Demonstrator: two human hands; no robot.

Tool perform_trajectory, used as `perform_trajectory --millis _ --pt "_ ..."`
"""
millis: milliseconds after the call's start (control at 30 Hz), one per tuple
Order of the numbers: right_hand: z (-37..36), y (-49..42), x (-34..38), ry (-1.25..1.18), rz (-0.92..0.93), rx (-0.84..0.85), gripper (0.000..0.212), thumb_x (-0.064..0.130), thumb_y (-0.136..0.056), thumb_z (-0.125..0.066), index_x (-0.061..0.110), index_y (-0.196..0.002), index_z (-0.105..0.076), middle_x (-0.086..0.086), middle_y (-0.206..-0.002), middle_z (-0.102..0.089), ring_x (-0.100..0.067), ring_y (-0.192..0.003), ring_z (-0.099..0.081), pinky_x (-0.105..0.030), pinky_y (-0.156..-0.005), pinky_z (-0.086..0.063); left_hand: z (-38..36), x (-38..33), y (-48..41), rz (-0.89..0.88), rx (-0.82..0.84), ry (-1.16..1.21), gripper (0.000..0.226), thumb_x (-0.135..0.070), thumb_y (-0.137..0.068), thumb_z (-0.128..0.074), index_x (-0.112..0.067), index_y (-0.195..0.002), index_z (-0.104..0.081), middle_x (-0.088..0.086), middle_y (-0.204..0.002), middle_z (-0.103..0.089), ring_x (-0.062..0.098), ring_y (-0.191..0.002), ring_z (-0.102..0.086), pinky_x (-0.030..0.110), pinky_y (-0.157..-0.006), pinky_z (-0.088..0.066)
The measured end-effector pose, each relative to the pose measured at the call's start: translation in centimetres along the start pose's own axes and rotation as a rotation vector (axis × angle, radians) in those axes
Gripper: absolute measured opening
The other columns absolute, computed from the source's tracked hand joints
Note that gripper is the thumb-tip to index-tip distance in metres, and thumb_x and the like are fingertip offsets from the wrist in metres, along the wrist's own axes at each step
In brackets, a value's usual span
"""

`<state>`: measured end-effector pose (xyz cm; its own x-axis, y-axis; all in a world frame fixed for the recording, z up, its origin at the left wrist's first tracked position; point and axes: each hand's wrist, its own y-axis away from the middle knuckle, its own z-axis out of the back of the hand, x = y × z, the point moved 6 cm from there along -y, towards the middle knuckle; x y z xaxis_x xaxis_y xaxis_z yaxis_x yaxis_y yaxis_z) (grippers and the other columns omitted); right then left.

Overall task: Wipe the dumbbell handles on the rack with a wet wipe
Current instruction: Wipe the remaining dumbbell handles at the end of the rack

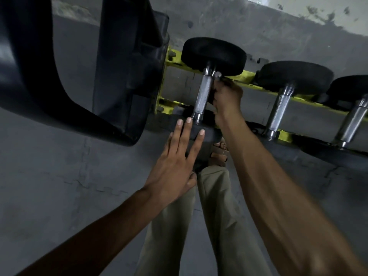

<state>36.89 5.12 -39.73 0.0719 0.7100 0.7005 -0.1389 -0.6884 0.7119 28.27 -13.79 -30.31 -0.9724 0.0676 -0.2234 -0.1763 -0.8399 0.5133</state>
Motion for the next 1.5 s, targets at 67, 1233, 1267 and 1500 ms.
perform_trajectory --millis 67,1233,1267,1500 --pt "1.7 1.8 0.4 0.325 0.271 -0.037 0.018 0.027 -0.090 -0.071 0.017 -0.075 -0.069 0.000 -0.072 -0.070 -0.016 -0.068 -0.066 -0.048 -0.072 -0.059 0.0 0.0 0.0 -0.004 0.011 0.004 0.123 -0.053 -0.089 -0.067 -0.010 -0.164 0.020 0.028 -0.165 0.032 0.045 -0.156 0.023 0.054 -0.128 -0.022" --pt "-2.8 7.2 2.4 1.707 1.110 0.939 0.019 0.009 -0.091 -0.058 0.008 -0.107 -0.068 -0.017 -0.111 -0.060 -0.040 -0.086 -0.065 -0.035 -0.061 -0.041 0.1 -1.3 -0.1 0.157 -0.036 0.024 0.116 -0.042 -0.091 -0.067 -0.012 -0.165 0.016 0.031 -0.166 0.025 0.046 -0.158 0.015 0.056 -0.128 -0.019" --pt "-1.9 6.7 2.4 1.632 1.079 0.862 0.015 0.012 -0.091 -0.059 0.010 -0.103 -0.067 -0.017 -0.107 -0.064 -0.040 -0.086 -0.065 -0.034 -0.061 -0.041 0.2 -1.5 -0.2 0.171 -0.039 0.021 0.116 -0.043 -0.091 -0.067 -0.012 -0.165 0.016 0.031 -0.167 0.025 0.047 -0.158 0.015 0.055 -0.128 -0.019" --pt "2.4 2.1 -0.3 1.072 0.349 0.473 0.017 0.015 -0.083 -0.074 0.022 -0.070 -0.065 -0.001 -0.076 -0.071 -0.017 -0.077 -0.067 -0.031 -0.070 -0.051 -0.4 -3.3 -1.2 0.301 0.006 -0.028 0.133 -0.061 -0.087 -0.067 -0.003 -0.158 0.029 0.039 -0.158 0.034 0.055 -0.153 0.021 0.054 -0.128 -0.020"
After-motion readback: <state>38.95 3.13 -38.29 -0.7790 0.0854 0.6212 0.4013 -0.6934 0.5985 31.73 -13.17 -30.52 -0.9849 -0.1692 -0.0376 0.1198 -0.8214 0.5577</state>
